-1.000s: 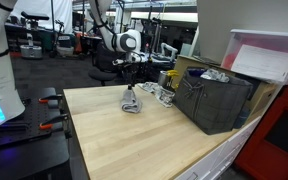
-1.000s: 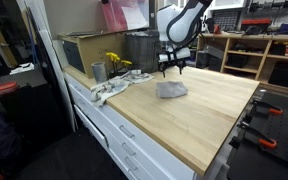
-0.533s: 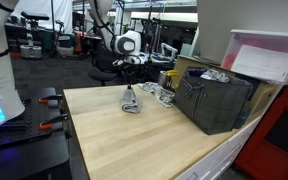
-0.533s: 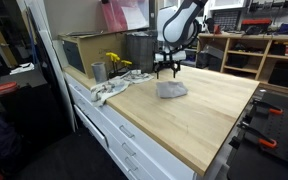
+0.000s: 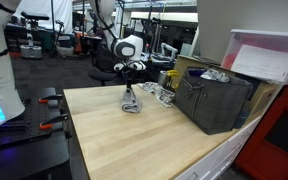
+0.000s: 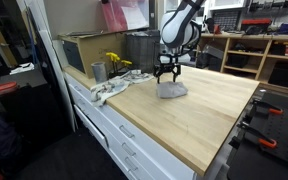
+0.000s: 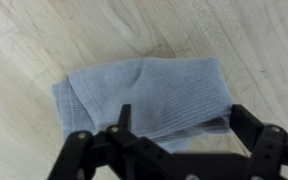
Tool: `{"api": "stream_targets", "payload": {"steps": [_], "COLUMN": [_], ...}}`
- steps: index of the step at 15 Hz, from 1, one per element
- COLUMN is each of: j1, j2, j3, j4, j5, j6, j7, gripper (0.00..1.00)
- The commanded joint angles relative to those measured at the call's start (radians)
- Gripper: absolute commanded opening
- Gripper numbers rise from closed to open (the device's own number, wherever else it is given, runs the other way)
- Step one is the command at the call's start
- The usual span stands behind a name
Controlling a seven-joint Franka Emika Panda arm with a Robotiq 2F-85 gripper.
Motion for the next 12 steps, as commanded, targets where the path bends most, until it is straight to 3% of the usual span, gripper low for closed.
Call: {"api": "stream_targets", "payload": {"steps": [1, 10, 12], "j1": [-0.014, 0.006, 0.02], "j2": [0.025, 0.068, 0.08], "j3": [-0.009, -0.058, -0.076], "j4": [0.013, 0.055, 0.056], "j5": [0.035, 0.01, -0.001], "j6": [0.008, 0.027, 0.035], "j7": [-0.116, -0.141, -0.125], "gripper": [0.74, 0.07, 0.0]}}
